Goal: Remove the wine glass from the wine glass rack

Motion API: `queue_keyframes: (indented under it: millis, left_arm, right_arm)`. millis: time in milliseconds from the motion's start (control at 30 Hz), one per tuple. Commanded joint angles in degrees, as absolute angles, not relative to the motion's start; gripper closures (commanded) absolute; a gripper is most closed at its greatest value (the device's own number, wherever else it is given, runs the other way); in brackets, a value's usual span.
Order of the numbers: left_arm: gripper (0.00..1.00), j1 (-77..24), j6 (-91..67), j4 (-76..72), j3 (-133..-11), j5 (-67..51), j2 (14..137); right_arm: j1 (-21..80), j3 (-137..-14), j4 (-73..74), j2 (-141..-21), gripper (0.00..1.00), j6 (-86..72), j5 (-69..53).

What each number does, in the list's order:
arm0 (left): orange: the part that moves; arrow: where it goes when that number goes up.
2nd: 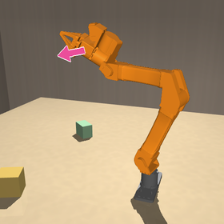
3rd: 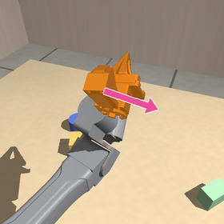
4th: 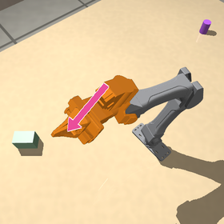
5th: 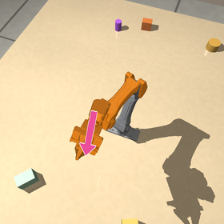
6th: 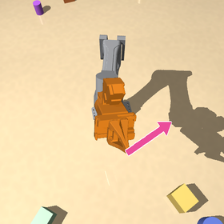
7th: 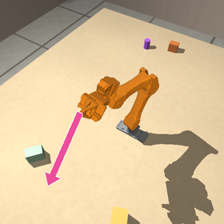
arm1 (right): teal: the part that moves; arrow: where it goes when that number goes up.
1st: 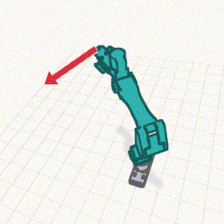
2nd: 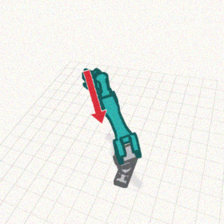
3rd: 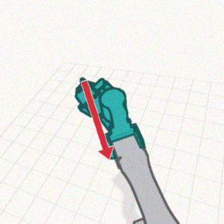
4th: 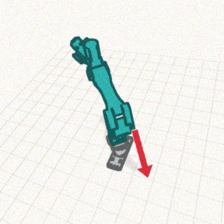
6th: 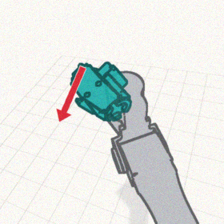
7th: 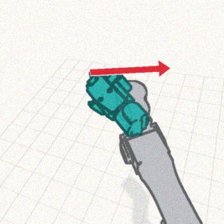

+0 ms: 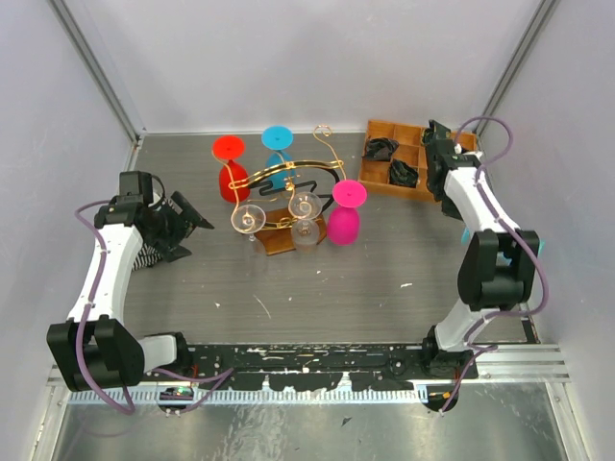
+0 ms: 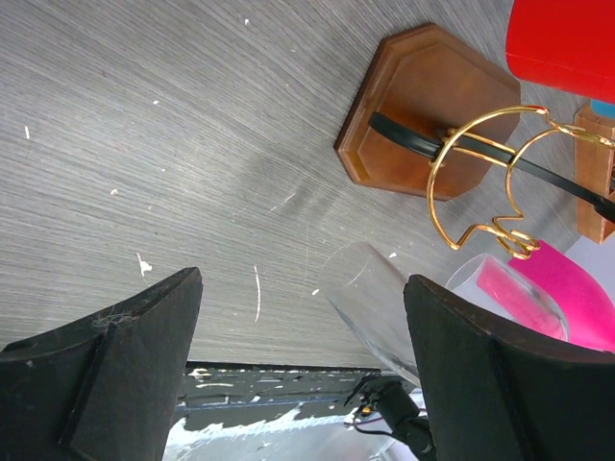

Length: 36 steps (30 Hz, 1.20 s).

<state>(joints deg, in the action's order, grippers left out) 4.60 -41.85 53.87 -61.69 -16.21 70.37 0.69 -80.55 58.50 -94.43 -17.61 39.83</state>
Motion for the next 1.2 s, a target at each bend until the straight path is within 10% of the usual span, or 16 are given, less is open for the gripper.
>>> queue_keyframes:
  millis: [0, 367, 1167]
  left_arm:
    - [0.07, 4.66, -40.78, 53.54, -61.42, -18.79, 69.17]
    - [0.06, 4.66, -41.48, 51.59, -58.35, -20.02, 68.74]
    - [0.06, 4.66, -40.81, 51.00, -58.84, -19.27, 72.33]
  right_arm:
    - [0.58, -80.50, 59.70, -100.95, 0.99, -18.10, 58.71]
    - [0.97, -96.22, 83.30, -127.27, 0.99, -45.78, 77.63]
    - [1.60, -97.61, 57.48, -138.64, 0.97, -26.56, 68.21]
